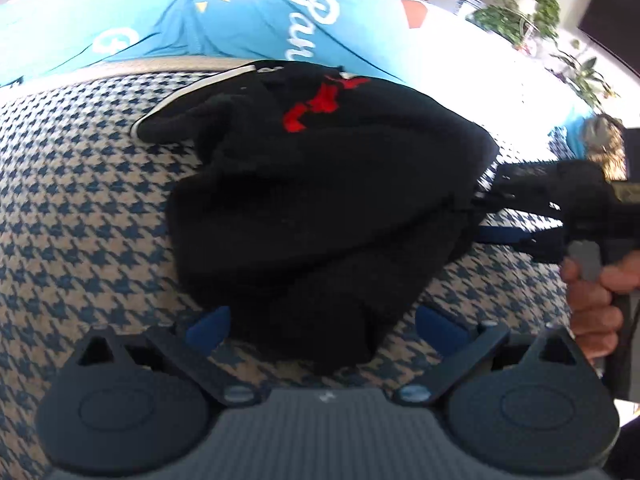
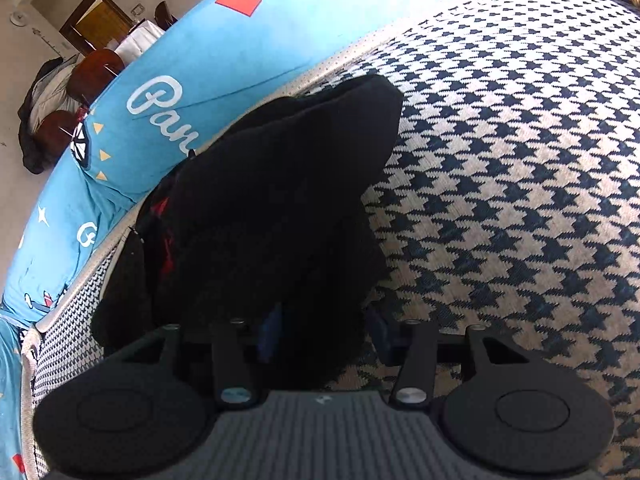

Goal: Fold clothes

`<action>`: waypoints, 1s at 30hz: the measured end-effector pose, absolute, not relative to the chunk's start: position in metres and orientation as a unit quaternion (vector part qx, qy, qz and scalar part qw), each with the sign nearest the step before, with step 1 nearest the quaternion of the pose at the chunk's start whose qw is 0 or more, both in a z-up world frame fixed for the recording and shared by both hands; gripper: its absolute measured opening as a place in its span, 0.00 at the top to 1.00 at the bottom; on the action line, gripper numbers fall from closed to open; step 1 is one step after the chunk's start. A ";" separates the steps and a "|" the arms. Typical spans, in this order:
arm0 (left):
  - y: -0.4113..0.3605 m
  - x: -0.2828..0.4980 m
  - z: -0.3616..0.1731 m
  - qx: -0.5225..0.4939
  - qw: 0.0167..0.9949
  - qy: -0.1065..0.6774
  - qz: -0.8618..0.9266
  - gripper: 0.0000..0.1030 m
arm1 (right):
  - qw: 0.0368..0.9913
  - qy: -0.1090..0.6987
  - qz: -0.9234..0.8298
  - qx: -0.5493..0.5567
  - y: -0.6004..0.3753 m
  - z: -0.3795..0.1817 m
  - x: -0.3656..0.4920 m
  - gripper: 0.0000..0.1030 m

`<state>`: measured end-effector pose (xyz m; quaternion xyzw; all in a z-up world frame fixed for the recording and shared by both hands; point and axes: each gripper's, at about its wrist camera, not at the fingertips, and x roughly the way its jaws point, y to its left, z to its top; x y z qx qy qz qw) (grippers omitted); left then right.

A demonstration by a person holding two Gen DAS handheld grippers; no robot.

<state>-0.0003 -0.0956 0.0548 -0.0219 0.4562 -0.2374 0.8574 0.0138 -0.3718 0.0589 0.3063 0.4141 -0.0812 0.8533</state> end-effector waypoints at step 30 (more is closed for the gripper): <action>0.006 0.003 0.093 -0.113 0.903 0.405 -0.085 0.54 | 0.931 0.252 -0.031 0.262 -0.315 0.149 -0.094 0.91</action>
